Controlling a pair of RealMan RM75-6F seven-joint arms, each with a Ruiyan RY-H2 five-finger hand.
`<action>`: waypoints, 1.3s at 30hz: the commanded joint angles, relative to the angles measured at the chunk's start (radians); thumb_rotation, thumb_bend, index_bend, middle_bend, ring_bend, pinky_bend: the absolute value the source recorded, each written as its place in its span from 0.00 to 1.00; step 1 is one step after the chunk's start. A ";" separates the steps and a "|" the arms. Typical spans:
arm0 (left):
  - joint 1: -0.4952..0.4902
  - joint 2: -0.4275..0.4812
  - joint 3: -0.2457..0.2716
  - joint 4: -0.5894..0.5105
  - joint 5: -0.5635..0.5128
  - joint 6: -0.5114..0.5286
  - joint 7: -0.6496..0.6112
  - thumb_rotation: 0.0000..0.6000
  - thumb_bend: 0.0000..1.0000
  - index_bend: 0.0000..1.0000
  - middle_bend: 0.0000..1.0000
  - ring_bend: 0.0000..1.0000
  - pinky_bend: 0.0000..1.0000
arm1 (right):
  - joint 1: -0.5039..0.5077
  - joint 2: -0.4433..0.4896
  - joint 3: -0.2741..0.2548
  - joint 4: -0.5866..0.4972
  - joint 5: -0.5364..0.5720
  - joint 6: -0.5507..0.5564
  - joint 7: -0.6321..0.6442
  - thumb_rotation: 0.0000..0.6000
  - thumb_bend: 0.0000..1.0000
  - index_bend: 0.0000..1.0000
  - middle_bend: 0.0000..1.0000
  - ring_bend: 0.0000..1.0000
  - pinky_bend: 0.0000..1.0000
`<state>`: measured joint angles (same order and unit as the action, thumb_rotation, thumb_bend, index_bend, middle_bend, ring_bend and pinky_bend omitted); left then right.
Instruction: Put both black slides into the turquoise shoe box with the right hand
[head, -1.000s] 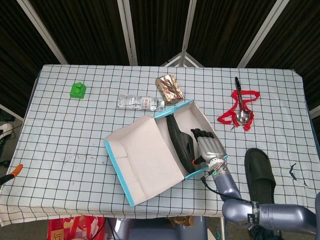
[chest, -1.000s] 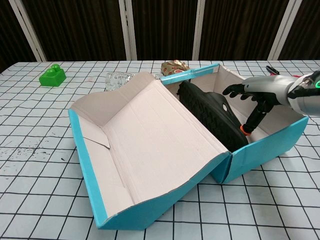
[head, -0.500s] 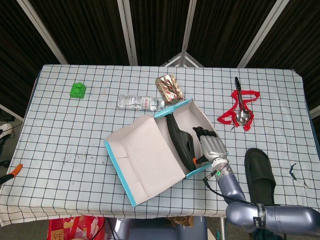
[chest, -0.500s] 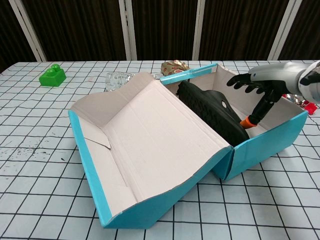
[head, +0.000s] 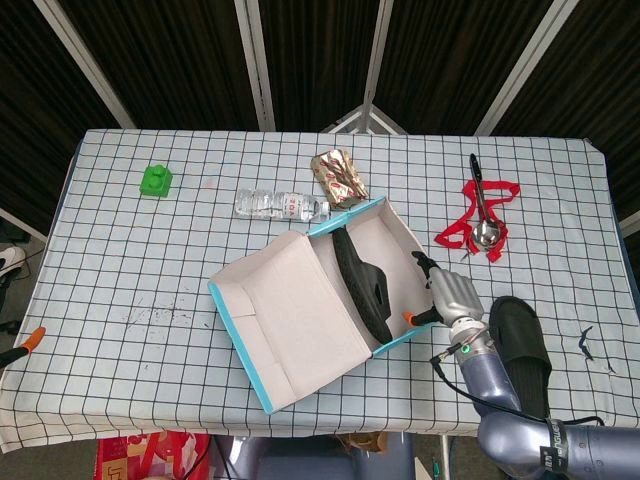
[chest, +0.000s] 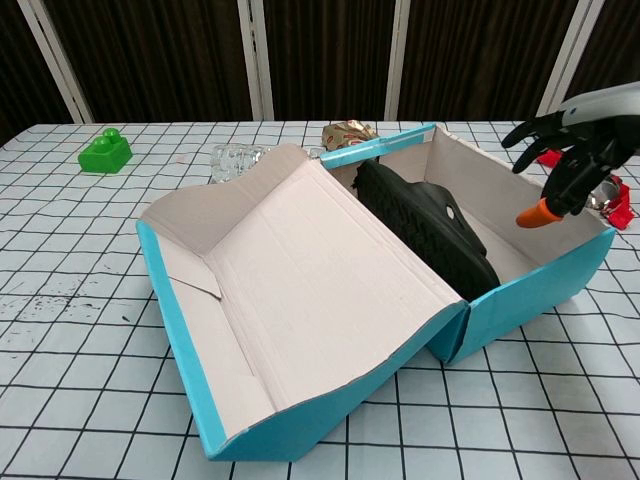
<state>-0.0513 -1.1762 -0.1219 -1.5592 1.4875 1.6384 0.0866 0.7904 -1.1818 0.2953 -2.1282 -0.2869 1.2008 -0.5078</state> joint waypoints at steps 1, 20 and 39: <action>0.000 0.000 0.000 0.000 0.000 0.000 0.001 1.00 0.24 0.16 0.08 0.00 0.09 | -0.067 0.053 -0.027 0.001 -0.127 0.001 0.056 1.00 0.25 0.21 0.22 0.37 0.42; 0.000 -0.003 0.003 -0.003 0.002 -0.001 0.011 1.00 0.24 0.16 0.08 0.00 0.09 | -0.367 0.149 -0.363 -0.014 -0.743 0.166 0.107 1.00 0.25 0.48 0.42 0.59 0.82; -0.001 -0.002 0.000 -0.001 -0.002 -0.004 0.000 1.00 0.24 0.16 0.08 0.00 0.09 | -0.371 0.170 -0.441 -0.067 -0.853 -0.158 0.339 1.00 0.25 0.51 0.49 0.66 0.82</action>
<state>-0.0526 -1.1782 -0.1216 -1.5598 1.4852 1.6343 0.0869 0.3997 -1.0039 -0.1695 -2.1972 -1.1399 1.0955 -0.2303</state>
